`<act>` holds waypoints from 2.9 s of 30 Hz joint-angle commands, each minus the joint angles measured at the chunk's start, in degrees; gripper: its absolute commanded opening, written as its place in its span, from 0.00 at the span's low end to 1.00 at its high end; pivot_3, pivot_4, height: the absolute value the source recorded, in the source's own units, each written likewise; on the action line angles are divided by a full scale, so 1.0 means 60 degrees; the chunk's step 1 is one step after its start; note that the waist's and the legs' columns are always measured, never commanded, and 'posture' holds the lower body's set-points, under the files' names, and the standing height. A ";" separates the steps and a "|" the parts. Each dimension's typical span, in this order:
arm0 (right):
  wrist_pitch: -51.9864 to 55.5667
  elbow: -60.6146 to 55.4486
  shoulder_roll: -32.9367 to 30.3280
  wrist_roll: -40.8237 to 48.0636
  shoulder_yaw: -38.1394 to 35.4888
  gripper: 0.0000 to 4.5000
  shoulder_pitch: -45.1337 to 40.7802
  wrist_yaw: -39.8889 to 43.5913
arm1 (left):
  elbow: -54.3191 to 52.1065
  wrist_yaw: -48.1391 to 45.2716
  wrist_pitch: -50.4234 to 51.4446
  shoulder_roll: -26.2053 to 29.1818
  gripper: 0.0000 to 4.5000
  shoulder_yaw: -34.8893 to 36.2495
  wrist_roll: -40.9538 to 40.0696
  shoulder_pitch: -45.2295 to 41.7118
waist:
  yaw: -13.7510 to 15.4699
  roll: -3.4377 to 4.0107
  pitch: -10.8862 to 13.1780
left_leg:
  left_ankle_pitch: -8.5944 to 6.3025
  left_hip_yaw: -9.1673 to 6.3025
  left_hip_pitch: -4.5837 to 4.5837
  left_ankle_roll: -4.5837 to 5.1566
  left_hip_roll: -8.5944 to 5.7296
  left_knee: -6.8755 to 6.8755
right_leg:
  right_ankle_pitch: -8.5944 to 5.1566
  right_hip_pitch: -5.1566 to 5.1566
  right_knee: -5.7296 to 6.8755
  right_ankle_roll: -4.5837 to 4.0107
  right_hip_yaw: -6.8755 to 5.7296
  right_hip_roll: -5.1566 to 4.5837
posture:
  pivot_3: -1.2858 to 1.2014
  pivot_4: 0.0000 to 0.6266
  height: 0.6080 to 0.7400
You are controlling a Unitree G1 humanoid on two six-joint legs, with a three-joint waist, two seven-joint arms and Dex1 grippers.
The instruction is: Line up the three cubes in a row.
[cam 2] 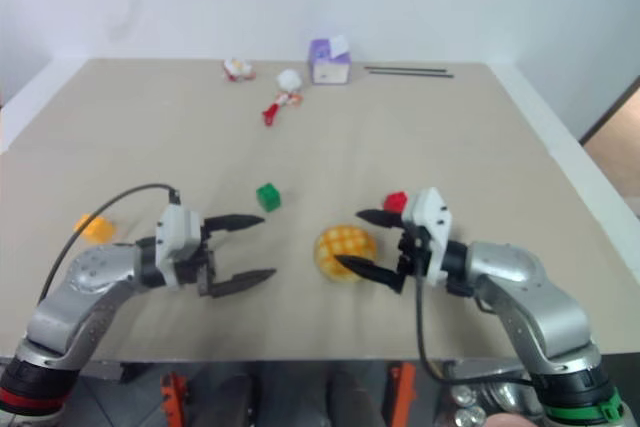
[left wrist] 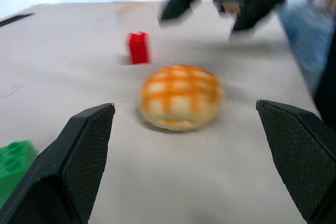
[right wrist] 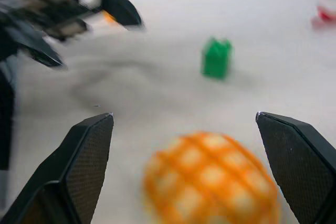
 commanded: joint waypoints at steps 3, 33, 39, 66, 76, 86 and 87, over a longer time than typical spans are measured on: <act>0.0969 0.0046 0.0018 -0.0704 0.0854 1.00 -0.0211 -0.0344 | -0.0584 0.0104 0.0035 -0.0186 0.99 -0.0148 -0.0075 0.0238 | -0.0010 0.0002 0.0000 | -0.0010 0.0004 -0.0004 0.0012 0.0000 -0.0014 | -0.0008 -0.0012 0.0000 0.0001 0.0005 0.0000 | 0.52 0.24 1.00; 0.1734 0.0166 0.1024 0.0163 -0.3875 0.01 -0.1692 -0.4403 | 0.2058 0.1453 -0.0270 -0.3658 1.00 -0.1029 0.0456 -0.3791 | 0.0010 0.0000 -0.0004 | 0.0004 0.0000 -0.0036 0.0029 -0.0016 0.0078 | 0.0031 0.0010 -0.0013 0.0007 0.0037 0.0018 | 0.52 0.24 1.00; 0.2151 0.1634 0.1307 -0.1258 -0.4770 0.01 -0.1536 -0.7009 | 0.3534 0.1674 -0.1159 -0.5019 1.00 -0.1513 0.1197 -0.4647 | -0.0004 0.0012 -0.0008 | 0.0003 0.0005 -0.0050 0.0030 -0.0020 0.0058 | 0.0047 -0.0012 -0.0015 0.0044 0.0055 0.0021 | 0.52 0.24 1.00; -0.0504 0.3672 0.1466 -0.2106 -0.5055 1.00 -0.1416 -0.6332 | 0.3422 0.1444 -0.1566 -0.4993 1.00 -0.1705 0.1542 -0.4108 | -0.0048 0.0093 -0.0027 | 0.0013 0.0025 -0.0039 0.0067 -0.0029 0.0056 | 0.0061 -0.0013 -0.0015 0.0062 0.0094 0.0028 | 0.52 0.24 1.00; 0.0090 0.1938 0.2088 -0.1152 -0.3399 1.00 -0.1047 -0.4504 | 0.2964 0.1330 -0.1512 -0.3580 1.00 -0.1007 0.1524 -0.3017 | -0.0026 0.0100 -0.0030 | 0.0014 0.0011 -0.0030 0.0067 -0.0011 0.0048 | 0.0062 -0.0010 -0.0009 0.0043 0.0084 0.0050 | 0.52 0.24 1.00; -0.0679 0.3123 0.2915 -0.2430 -0.1633 1.00 -0.1331 -0.4513 | 0.3006 0.1616 -0.1566 -0.3823 1.00 -0.1051 0.1754 -0.3067 | -0.0027 0.0099 -0.0029 | 0.0016 0.0005 -0.0058 0.0064 -0.0024 0.0059 | 0.0061 -0.0014 -0.0022 0.0053 0.0087 0.0044 | 0.52 0.24 1.00; -0.0764 0.3282 0.2952 -0.2534 -0.1558 1.00 -0.1367 -0.4510 | 0.3005 0.1631 -0.1570 -0.3839 1.00 -0.1056 0.1763 -0.3068 | -0.0030 0.0099 -0.0029 | 0.0016 0.0005 -0.0058 0.0064 -0.0024 0.0059 | 0.0061 -0.0015 -0.0022 0.0053 0.0087 0.0044 | 0.52 0.24 1.00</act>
